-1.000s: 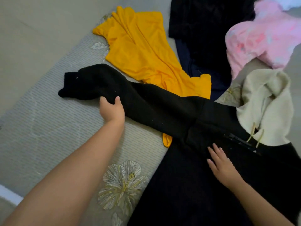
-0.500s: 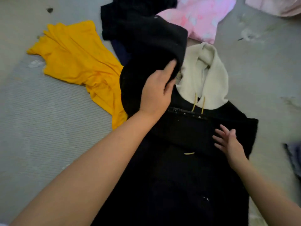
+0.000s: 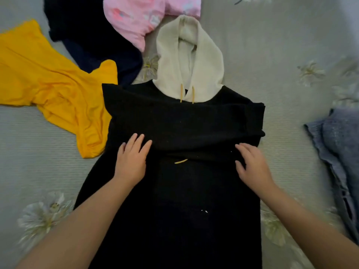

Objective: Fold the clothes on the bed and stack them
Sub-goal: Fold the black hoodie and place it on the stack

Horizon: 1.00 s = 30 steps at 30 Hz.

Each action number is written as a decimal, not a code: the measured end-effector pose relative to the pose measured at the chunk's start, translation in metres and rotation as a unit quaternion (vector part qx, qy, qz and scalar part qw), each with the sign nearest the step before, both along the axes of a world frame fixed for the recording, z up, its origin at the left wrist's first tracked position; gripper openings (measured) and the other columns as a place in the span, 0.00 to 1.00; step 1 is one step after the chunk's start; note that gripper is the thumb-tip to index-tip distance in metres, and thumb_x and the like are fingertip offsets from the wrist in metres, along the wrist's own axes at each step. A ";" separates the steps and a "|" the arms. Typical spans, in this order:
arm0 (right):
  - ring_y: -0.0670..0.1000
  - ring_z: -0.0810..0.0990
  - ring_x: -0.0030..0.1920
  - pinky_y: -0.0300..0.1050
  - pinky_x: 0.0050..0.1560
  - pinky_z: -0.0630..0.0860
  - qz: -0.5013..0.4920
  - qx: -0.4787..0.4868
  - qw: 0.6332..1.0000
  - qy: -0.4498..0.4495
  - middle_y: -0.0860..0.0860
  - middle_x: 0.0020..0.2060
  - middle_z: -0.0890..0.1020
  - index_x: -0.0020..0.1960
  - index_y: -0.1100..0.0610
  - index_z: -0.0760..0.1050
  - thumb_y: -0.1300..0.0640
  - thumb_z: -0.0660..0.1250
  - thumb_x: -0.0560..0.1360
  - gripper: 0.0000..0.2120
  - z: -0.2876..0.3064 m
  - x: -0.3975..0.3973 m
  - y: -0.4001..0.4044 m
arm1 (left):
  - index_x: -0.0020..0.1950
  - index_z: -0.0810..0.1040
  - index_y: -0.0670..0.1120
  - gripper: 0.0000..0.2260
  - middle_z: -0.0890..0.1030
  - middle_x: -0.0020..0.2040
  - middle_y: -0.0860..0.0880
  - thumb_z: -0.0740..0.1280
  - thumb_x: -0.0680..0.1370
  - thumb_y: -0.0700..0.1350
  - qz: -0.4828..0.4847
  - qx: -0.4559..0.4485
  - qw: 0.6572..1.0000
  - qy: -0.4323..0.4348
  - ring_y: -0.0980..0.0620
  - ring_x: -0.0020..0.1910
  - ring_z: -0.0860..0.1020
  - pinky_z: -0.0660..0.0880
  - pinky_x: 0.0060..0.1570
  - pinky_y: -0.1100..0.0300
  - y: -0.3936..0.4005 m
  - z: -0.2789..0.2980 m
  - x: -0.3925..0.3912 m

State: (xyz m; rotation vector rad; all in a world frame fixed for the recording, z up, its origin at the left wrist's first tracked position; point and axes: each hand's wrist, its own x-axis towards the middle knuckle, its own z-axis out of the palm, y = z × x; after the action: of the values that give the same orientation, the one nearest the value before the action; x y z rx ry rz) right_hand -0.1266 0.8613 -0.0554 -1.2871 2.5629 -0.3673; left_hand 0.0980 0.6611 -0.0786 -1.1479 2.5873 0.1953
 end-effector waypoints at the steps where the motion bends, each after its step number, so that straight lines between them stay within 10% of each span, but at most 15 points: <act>1: 0.67 0.74 0.60 0.58 0.60 0.68 0.033 0.019 0.997 0.061 0.65 0.58 0.76 0.61 0.67 0.74 0.71 0.72 0.63 0.26 -0.007 -0.004 -0.008 | 0.75 0.52 0.51 0.30 0.51 0.76 0.47 0.62 0.77 0.44 0.017 -0.018 1.000 -0.006 0.48 0.75 0.45 0.50 0.72 0.50 -0.004 -0.002 0.006; 6: 0.56 0.44 0.75 0.61 0.70 0.40 0.060 0.227 0.962 0.142 0.52 0.75 0.48 0.75 0.49 0.48 0.60 0.60 0.76 0.33 -0.025 -0.028 -0.042 | 0.73 0.61 0.43 0.31 0.58 0.73 0.38 0.70 0.73 0.41 0.094 -0.044 0.992 0.072 0.40 0.72 0.56 0.59 0.68 0.48 -0.023 0.000 0.013; 10: 0.63 0.70 0.65 0.57 0.60 0.66 0.080 0.112 0.974 0.179 0.59 0.62 0.75 0.62 0.59 0.75 0.67 0.65 0.69 0.21 -0.011 -0.038 -0.050 | 0.67 0.69 0.39 0.28 0.66 0.67 0.32 0.71 0.68 0.32 0.089 -0.037 0.991 0.096 0.34 0.64 0.67 0.69 0.58 0.43 -0.038 0.001 0.013; 13: 0.63 0.78 0.57 0.52 0.54 0.64 0.096 -0.015 0.961 0.257 0.58 0.52 0.82 0.51 0.61 0.81 0.65 0.57 0.67 0.18 0.000 -0.031 -0.029 | 0.57 0.77 0.33 0.23 0.75 0.53 0.29 0.71 0.63 0.25 0.039 -0.048 0.991 0.116 0.30 0.47 0.76 0.75 0.38 0.42 -0.050 0.003 0.021; 16: 0.60 0.67 0.68 0.58 0.67 0.60 0.139 0.175 0.957 0.186 0.59 0.65 0.72 0.66 0.60 0.71 0.65 0.57 0.69 0.25 -0.002 -0.009 -0.008 | 0.56 0.78 0.35 0.23 0.77 0.45 0.34 0.74 0.62 0.29 -0.024 -0.039 0.996 0.079 0.36 0.39 0.78 0.76 0.28 0.50 -0.059 0.007 0.029; 20: 0.52 0.39 0.75 0.57 0.72 0.42 0.116 0.382 0.916 0.039 0.51 0.75 0.41 0.75 0.52 0.40 0.50 0.52 0.79 0.31 -0.018 0.000 0.000 | 0.75 0.52 0.49 0.29 0.62 0.66 0.47 0.62 0.77 0.47 -0.057 0.050 0.984 -0.161 0.51 0.61 0.69 0.72 0.49 0.62 -0.067 0.011 0.023; 26: 0.60 0.68 0.68 0.65 0.65 0.61 0.038 0.081 0.994 0.060 0.60 0.63 0.75 0.63 0.64 0.73 0.57 0.68 0.73 0.21 -0.013 -0.024 -0.040 | 0.63 0.73 0.39 0.17 0.77 0.58 0.40 0.62 0.75 0.35 -0.099 -0.006 0.989 0.110 0.43 0.56 0.75 0.73 0.52 0.53 -0.096 0.038 -0.005; 30: 0.53 0.65 0.68 0.59 0.70 0.51 -0.036 0.233 0.971 0.037 0.53 0.64 0.72 0.69 0.56 0.65 0.56 0.61 0.76 0.22 -0.010 -0.046 -0.072 | 0.72 0.62 0.42 0.25 0.66 0.70 0.42 0.61 0.75 0.34 -0.094 -0.058 0.993 0.044 0.43 0.71 0.61 0.60 0.68 0.49 -0.132 0.036 -0.039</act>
State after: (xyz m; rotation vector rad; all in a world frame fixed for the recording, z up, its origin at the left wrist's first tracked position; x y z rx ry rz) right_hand -0.1726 0.7892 -0.0652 -1.0490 2.5436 0.2660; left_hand 0.0590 0.5291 -0.0424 -0.9423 2.7983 0.0562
